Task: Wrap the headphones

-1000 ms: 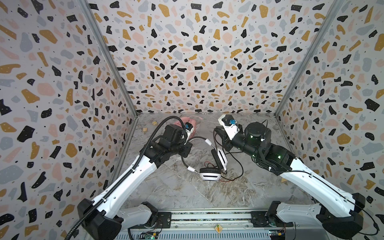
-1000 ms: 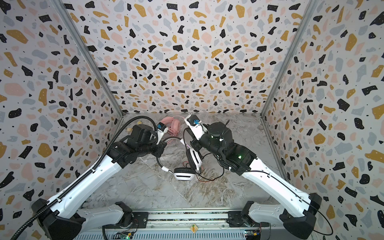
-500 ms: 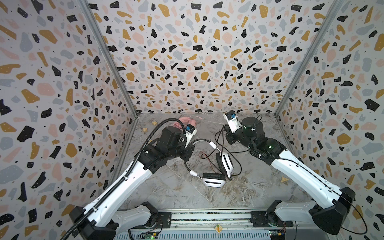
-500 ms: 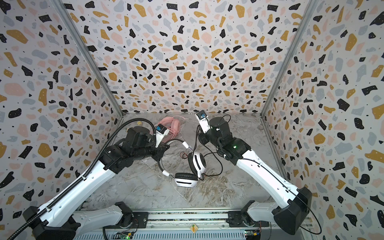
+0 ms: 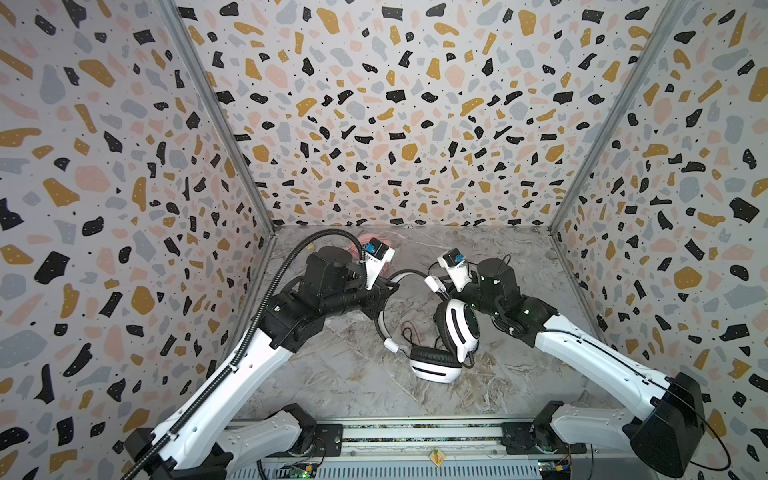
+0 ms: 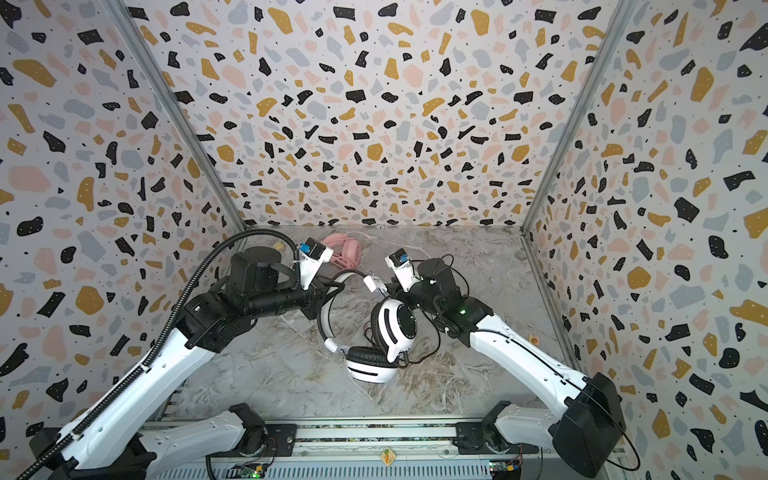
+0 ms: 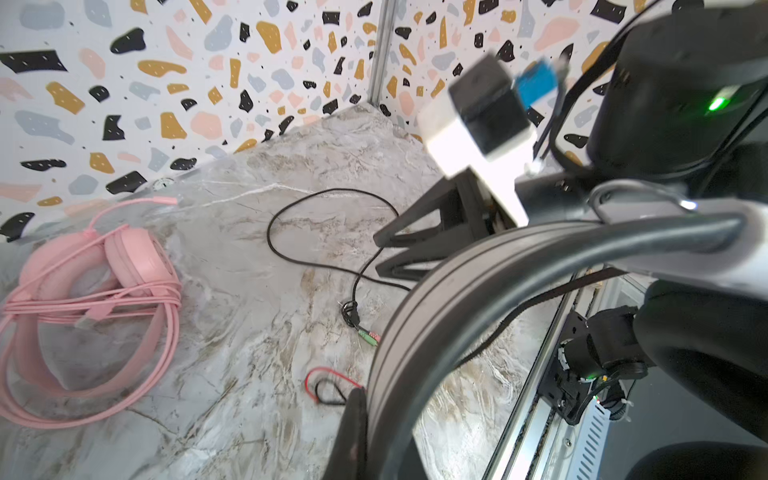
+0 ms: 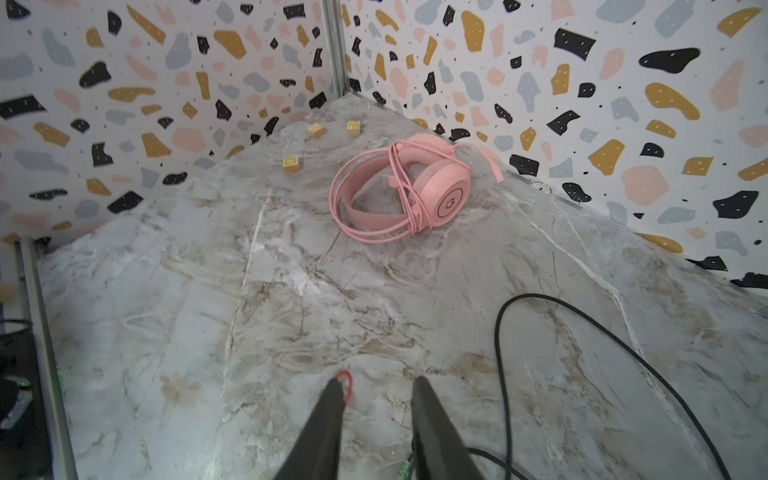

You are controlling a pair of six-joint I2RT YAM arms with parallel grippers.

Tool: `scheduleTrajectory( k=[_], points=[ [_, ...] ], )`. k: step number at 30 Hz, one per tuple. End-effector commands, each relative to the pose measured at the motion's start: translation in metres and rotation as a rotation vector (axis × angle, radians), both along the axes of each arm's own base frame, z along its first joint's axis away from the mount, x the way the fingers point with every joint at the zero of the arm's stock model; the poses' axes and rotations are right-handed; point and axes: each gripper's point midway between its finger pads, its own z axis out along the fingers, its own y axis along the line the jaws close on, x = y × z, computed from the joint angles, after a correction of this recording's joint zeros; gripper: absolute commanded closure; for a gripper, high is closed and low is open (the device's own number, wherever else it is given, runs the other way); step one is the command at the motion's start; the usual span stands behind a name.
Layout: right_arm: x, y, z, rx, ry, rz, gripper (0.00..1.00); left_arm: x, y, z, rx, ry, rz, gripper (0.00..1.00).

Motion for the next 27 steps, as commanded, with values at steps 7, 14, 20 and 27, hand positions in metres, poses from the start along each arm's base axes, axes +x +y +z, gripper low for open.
scheduleTrajectory(
  k=[7,14,20,27],
  points=[
    [-0.025,0.015,-0.012,0.235,0.031,0.135,0.35,0.013,0.010,0.064,-0.068,-0.032,0.116,1.00],
    [-0.034,0.020,-0.039,0.280,0.117,0.168,0.34,0.020,0.007,0.090,-0.128,-0.045,0.143,1.00],
    [0.003,-0.047,-0.074,0.190,0.198,-0.176,0.34,0.033,0.023,0.097,-0.116,-0.062,0.241,1.00],
    [-0.019,-0.080,-0.075,0.241,0.195,-0.168,0.34,0.042,0.026,0.088,-0.131,-0.060,0.274,1.00]
  ],
)
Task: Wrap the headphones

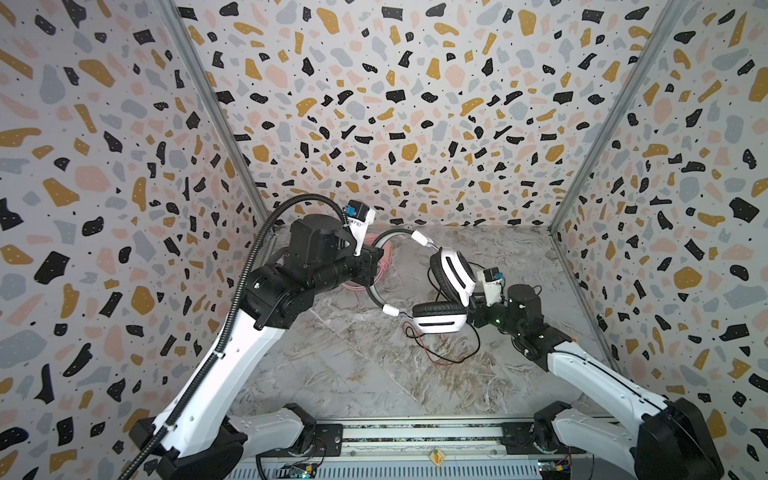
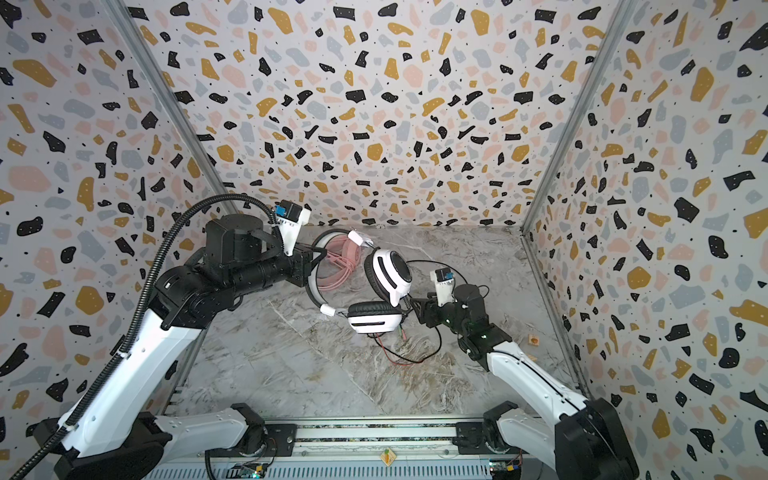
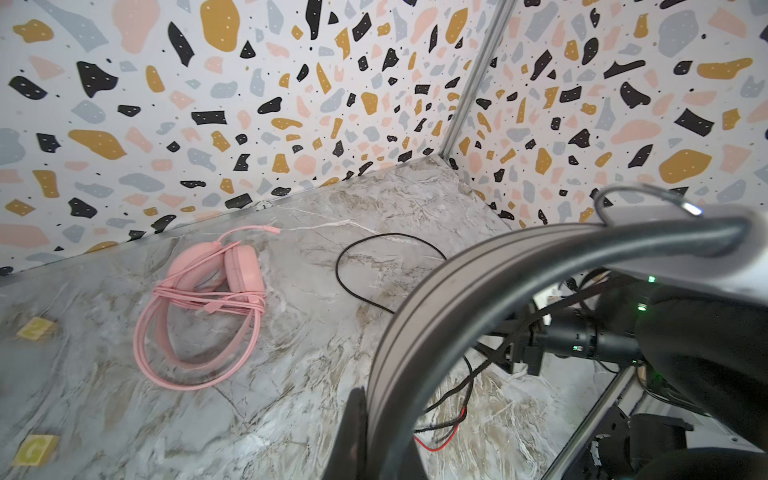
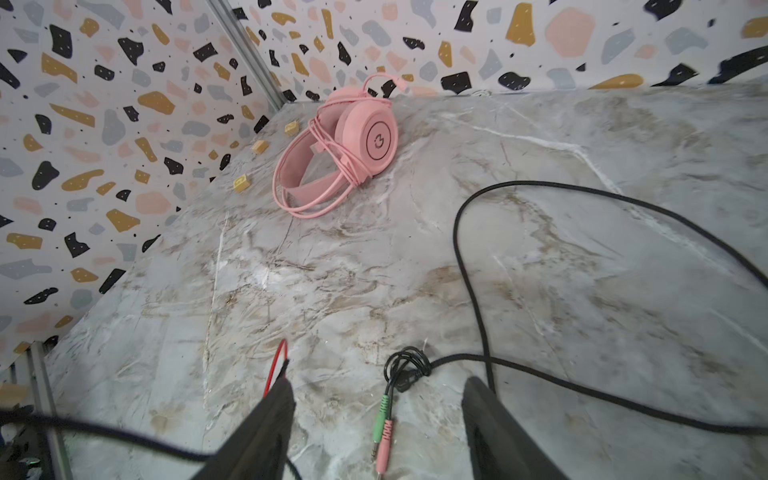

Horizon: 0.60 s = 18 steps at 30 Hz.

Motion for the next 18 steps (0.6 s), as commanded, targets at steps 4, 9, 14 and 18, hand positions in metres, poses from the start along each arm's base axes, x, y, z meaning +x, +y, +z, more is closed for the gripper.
scheduleTrajectory(
  k=[4,9,14,18],
  points=[
    [-0.045,0.023,-0.010,0.054,-0.008,0.182,0.33,0.011,-0.008,0.022,-0.121,-0.058,0.006,1.00],
    [-0.052,0.053,-0.014,0.113,-0.017,0.267,0.33,0.013,-0.011,0.020,-0.147,-0.053,-0.002,1.00],
    [-0.039,0.080,-0.019,0.123,-0.033,0.277,0.33,0.011,-0.014,0.017,-0.169,-0.030,-0.017,1.00],
    [-0.029,0.099,-0.014,0.216,-0.064,0.301,0.34,0.010,-0.015,0.023,-0.202,-0.030,-0.021,1.00]
  ],
)
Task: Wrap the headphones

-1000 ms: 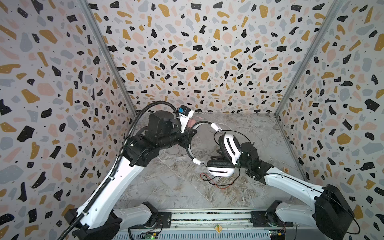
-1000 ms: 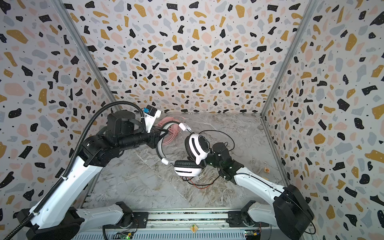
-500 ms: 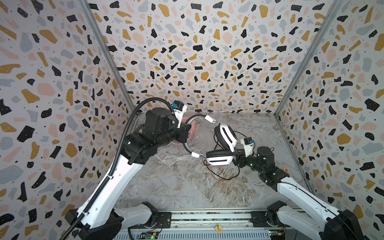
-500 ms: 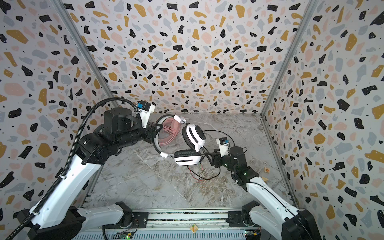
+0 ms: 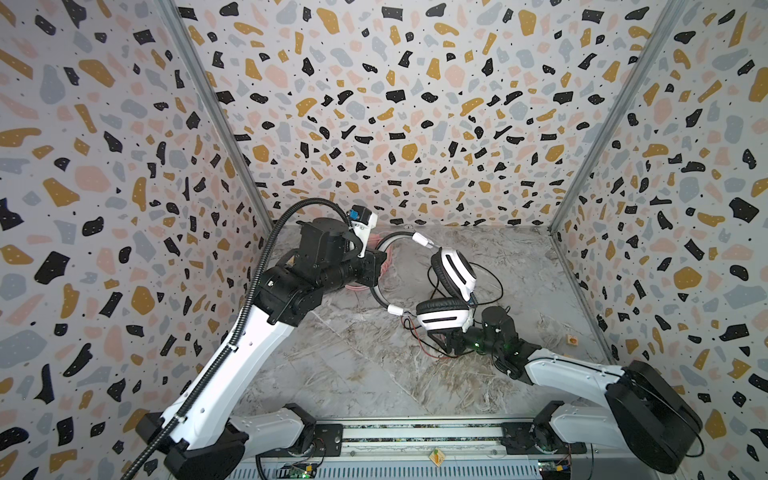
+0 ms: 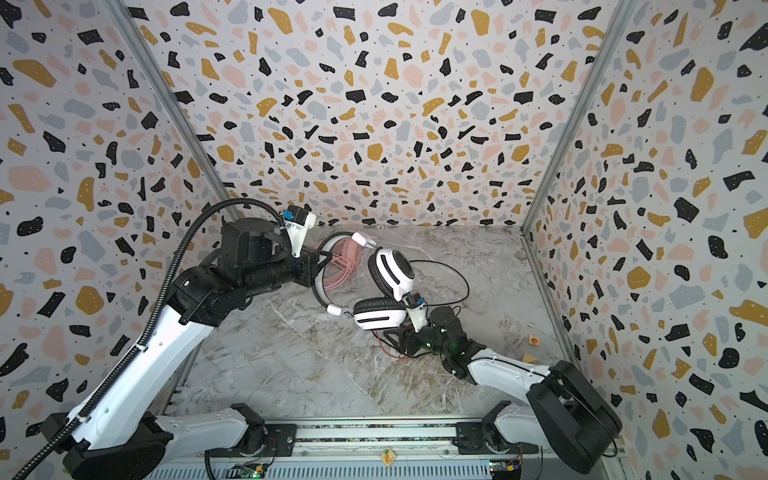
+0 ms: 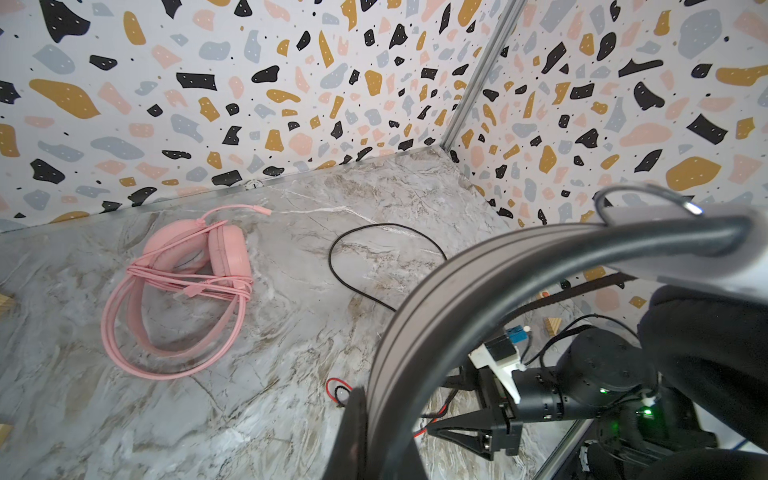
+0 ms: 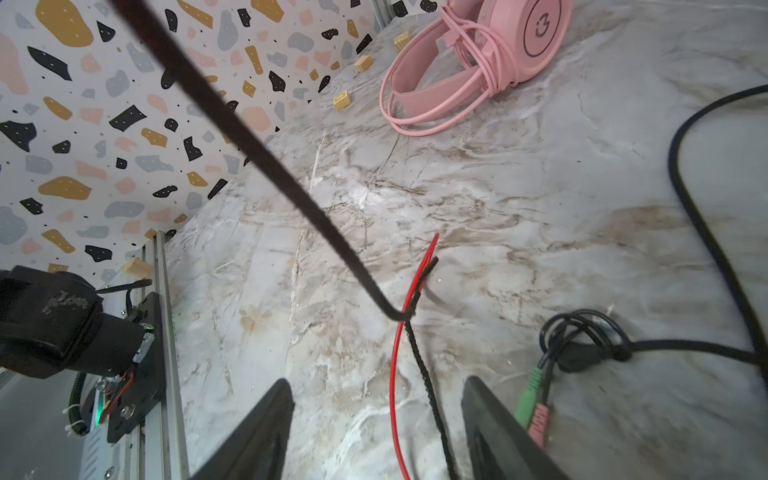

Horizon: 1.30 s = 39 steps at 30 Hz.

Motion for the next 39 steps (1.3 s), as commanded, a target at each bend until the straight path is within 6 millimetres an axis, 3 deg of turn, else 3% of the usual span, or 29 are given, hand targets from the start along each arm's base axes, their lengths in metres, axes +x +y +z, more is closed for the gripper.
scheduleTrajectory(
  k=[1,6,8,10,13,16,22,26,31,39],
  points=[
    [0.020,0.017,0.047,0.184,-0.128,-0.019,0.34,-0.003,-0.008,0.046,-0.164,-0.091,-0.026,1.00],
    [0.033,0.031,0.057,0.303,-0.150,-0.033,0.39,-0.003,-0.002,0.058,-0.192,-0.101,-0.025,1.00],
    [0.041,0.041,0.053,0.323,-0.105,-0.041,0.51,-0.003,-0.001,0.062,-0.213,-0.099,-0.027,1.00],
    [0.044,0.053,0.050,0.337,-0.066,-0.023,0.75,0.000,0.001,0.066,-0.234,-0.106,-0.022,1.00],
    [0.038,0.056,0.045,0.331,-0.062,-0.026,0.90,0.009,0.012,0.072,-0.257,-0.115,0.038,1.00],
    [0.033,0.052,0.034,0.305,-0.022,-0.033,0.95,0.017,0.024,0.080,-0.298,-0.139,0.092,1.00],
    [0.003,0.053,0.001,0.066,-0.010,-0.038,0.96,0.037,0.039,0.082,-0.411,-0.150,0.194,1.00],
    [-0.015,0.041,-0.005,-0.014,-0.012,-0.062,0.96,0.055,0.056,0.076,-0.467,-0.141,0.315,1.00],
    [-0.041,0.044,0.000,-0.141,-0.070,-0.040,0.96,0.074,0.073,0.062,-0.499,-0.155,0.447,1.00],
    [-0.074,0.044,0.025,-0.315,-0.207,-0.030,0.96,0.087,0.137,0.041,-0.424,-0.238,0.817,1.00]
  ],
)
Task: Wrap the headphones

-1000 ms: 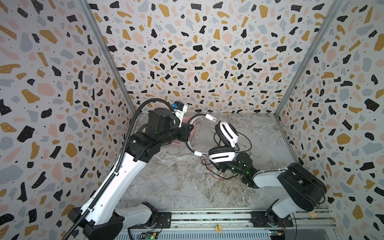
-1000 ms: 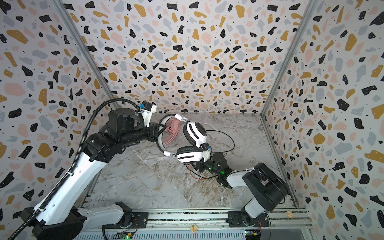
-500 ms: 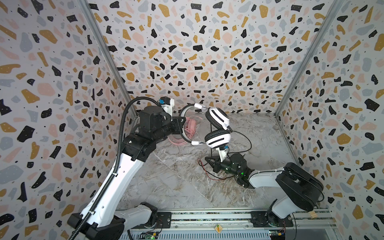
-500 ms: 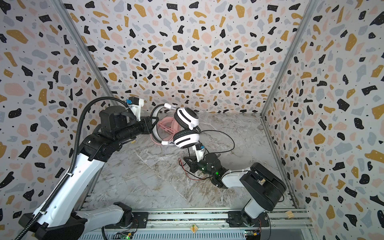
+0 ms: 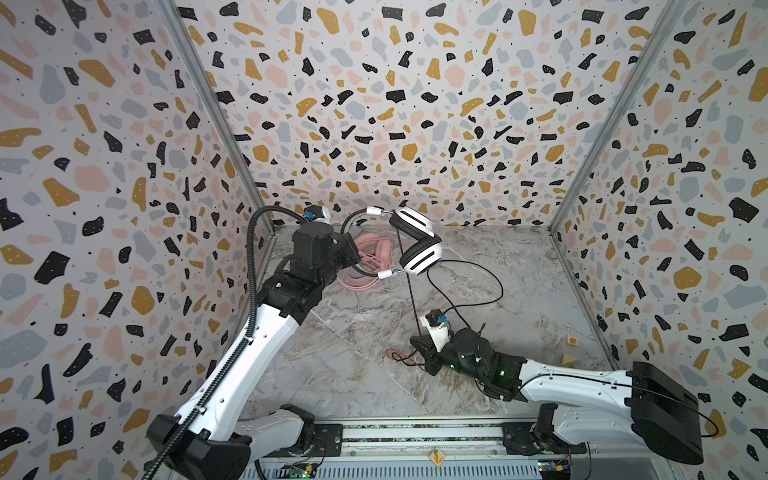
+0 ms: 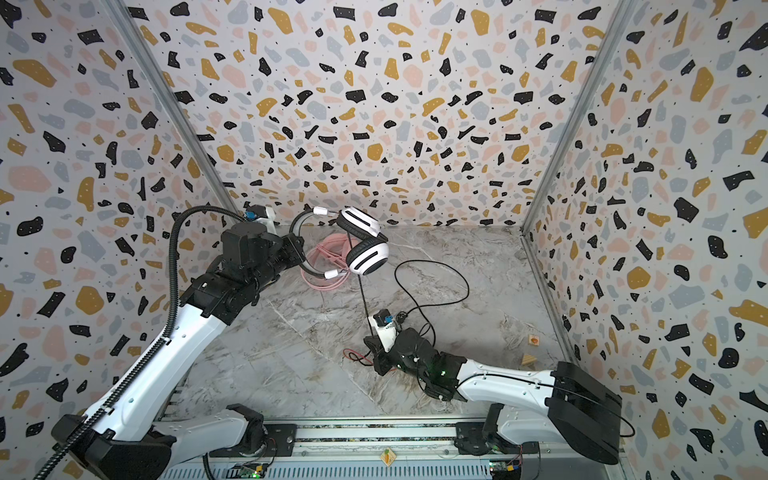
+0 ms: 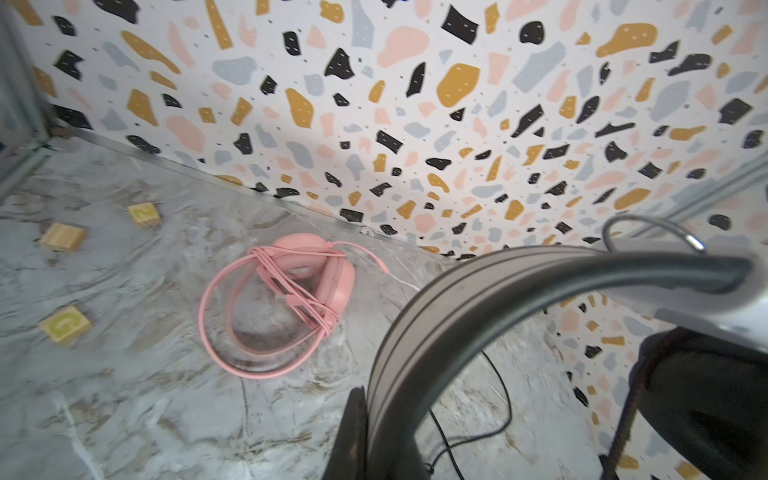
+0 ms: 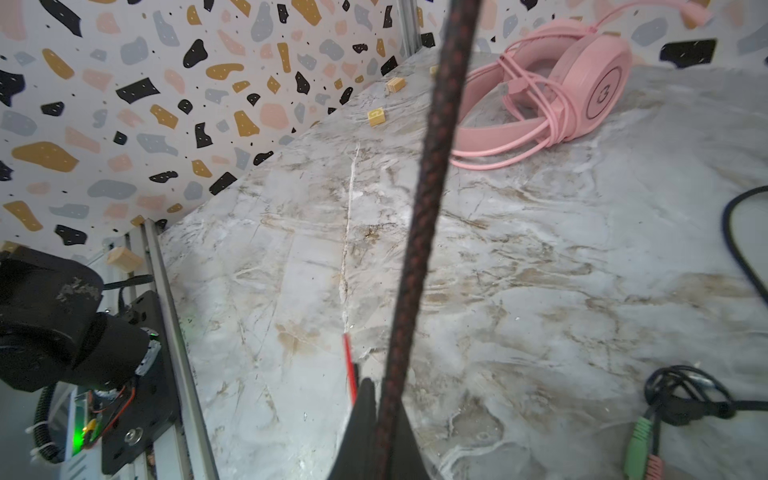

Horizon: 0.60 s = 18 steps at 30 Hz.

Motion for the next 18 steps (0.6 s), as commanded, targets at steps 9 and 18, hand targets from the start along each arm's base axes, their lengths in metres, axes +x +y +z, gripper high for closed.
scheduleTrajectory(
  k=[9,18],
  points=[
    [-0.018,-0.018,0.024,-0.270,-0.196,0.052,0.94,0.010,0.085,0.014,0.179,-0.172,0.482,1.00],
    [0.012,-0.033,0.075,-0.366,-0.275,-0.012,0.94,-0.016,0.064,-0.017,0.325,-0.146,0.391,1.00]
  ],
)
